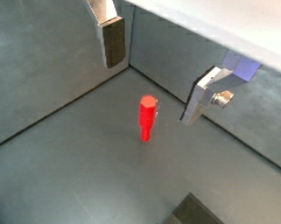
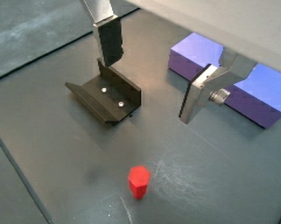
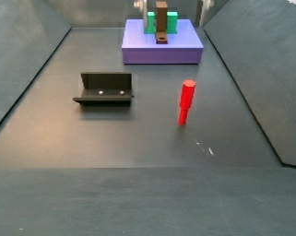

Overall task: Pick up the red object. Move up. Move to above the board. Insert the red object.
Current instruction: Pick up the red object.

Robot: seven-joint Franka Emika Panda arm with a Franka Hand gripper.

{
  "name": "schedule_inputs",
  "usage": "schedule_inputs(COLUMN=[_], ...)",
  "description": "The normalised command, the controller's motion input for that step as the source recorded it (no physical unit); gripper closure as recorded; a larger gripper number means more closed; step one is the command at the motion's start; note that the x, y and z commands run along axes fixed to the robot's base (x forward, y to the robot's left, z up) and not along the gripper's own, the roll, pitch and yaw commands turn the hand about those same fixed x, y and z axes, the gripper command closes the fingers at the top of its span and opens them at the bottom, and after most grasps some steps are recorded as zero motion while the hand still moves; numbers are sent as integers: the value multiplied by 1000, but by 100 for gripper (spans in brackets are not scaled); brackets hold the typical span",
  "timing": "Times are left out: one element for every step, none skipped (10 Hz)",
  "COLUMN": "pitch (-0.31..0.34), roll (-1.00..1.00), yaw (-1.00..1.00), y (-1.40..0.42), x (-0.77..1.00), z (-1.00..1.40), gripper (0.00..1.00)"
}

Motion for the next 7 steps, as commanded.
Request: schedule_inputs(pitch=[0,0,-24,-20,-23,-47,-26], roll=[-17,-20,0,-109,0,-53,-6], yaw=[0,-146,-226,-274,-186,-66,-43], y=[9,343,354,603,409,226,57], x=[3,-111,-194,-183,-237,-54,-11], z=[-77,-220,-317,-697,-711,-546,-597], gripper=[0,0,0,0,0,0,0])
